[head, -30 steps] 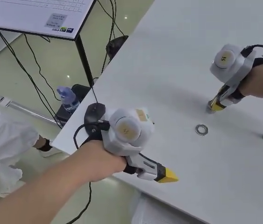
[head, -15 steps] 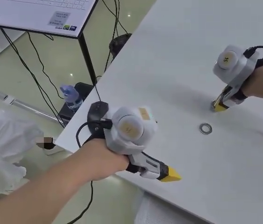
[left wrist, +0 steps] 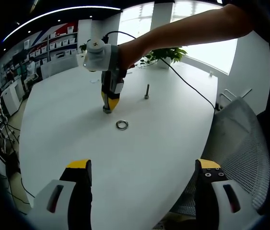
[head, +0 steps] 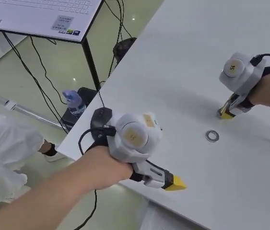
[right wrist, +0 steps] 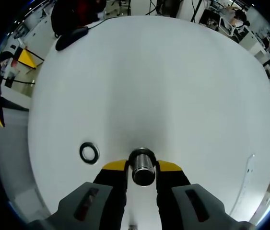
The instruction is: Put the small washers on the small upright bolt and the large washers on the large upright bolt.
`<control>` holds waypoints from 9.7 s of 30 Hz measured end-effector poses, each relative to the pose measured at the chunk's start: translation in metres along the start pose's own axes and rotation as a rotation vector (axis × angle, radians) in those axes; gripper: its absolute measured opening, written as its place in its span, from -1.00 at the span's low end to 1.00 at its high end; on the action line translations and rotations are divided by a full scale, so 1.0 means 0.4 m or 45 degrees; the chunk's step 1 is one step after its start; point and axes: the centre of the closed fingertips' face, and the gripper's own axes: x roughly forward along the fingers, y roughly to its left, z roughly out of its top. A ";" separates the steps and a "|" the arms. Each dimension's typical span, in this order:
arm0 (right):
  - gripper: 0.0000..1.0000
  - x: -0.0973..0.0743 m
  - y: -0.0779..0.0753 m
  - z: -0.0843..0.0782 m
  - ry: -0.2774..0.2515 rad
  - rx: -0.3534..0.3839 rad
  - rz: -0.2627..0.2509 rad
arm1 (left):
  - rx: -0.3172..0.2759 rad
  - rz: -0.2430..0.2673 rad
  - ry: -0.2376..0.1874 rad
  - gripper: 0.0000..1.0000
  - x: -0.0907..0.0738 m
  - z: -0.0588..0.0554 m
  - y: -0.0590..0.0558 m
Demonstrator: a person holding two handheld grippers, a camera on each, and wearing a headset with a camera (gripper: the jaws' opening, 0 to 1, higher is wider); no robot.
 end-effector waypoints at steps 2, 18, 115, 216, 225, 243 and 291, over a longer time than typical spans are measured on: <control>-0.55 -0.001 0.000 -0.001 0.000 0.002 0.001 | 0.004 -0.001 -0.001 0.78 0.000 0.002 0.001; -0.33 -0.020 -0.017 -0.003 -0.026 -0.034 -0.010 | 0.002 0.002 -0.007 0.77 -0.005 0.006 -0.003; -0.45 0.027 0.188 0.015 -0.120 -0.045 0.017 | 0.070 0.059 0.014 0.98 -0.016 0.002 0.010; -0.57 -0.130 -0.021 0.027 -0.076 0.050 -0.057 | 0.064 0.034 0.039 0.81 0.004 0.009 0.030; -0.57 -0.112 -0.015 0.031 -0.052 0.044 -0.051 | 0.051 0.034 0.038 0.80 0.002 0.004 0.034; -0.57 -0.063 -0.011 0.029 -0.016 0.045 -0.039 | 0.036 0.031 0.046 0.78 -0.003 -0.007 0.028; -0.41 -0.010 -0.029 0.010 -0.002 0.032 -0.043 | 0.038 0.028 0.054 0.75 -0.009 -0.007 0.020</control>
